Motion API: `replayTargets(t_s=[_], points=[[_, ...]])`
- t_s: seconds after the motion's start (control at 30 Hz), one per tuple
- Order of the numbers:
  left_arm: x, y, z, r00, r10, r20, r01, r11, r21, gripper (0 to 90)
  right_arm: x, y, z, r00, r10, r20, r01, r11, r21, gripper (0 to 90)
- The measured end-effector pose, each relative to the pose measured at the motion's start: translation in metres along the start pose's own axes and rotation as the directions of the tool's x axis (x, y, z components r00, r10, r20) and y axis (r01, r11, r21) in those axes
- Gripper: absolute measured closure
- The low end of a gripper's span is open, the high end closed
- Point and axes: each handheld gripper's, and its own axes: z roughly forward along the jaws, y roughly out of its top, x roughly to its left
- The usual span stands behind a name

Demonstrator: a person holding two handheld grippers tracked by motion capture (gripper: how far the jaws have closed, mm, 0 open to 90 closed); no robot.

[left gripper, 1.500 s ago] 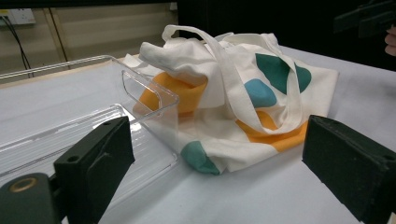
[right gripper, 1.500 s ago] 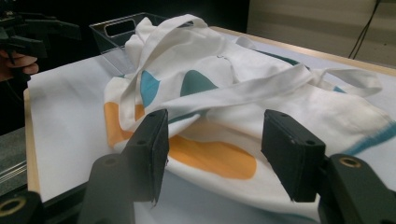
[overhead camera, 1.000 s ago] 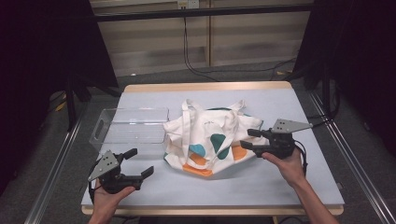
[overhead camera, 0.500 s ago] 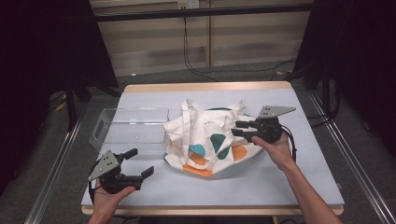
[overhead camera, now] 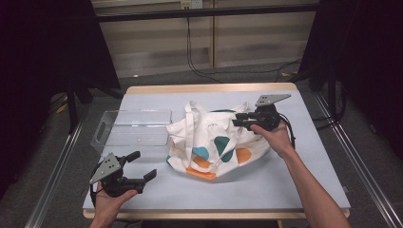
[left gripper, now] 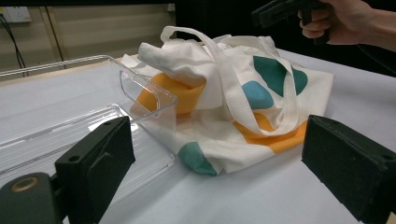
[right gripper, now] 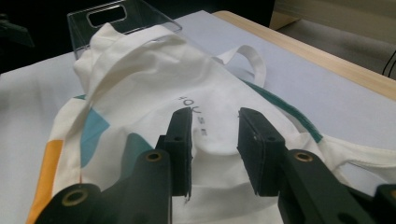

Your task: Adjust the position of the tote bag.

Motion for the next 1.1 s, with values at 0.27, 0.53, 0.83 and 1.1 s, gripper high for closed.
replayTargets(t_s=[0.27, 0.53, 0.83, 1.1], points=[[0.0, 0.0, 0.001, 1.0, 0.001, 0.002, -0.001, 1.0, 0.005, 8.8, -0.017, 0.009, 0.015, 0.9994, -0.015, 0.031, 0.012, 0.998, 0.069, 63.9], [0.001, 0.0, 0.001, 0.9999, 0.001, 0.014, -0.001, 1.0, 0.005, 8.7, -0.032, 0.018, 0.028, 0.9981, -0.008, 0.062, 0.001, 0.993, 0.116, 60.1], [0.001, 0.0, 0.001, 0.9999, -0.009, 0.014, 0.009, 1.0, 0.003, 8.7, -0.042, 0.017, 0.046, 0.9978, -0.005, 0.065, -0.009, 0.977, 0.211, 55.4], [0.002, -0.001, 0.003, 0.9999, -0.004, 0.011, 0.004, 0.9998, 0.021, 8.8, -0.044, 0.009, 0.061, 0.9968, 0.002, 0.08, -0.022, 0.968, 0.252, 50.3]])
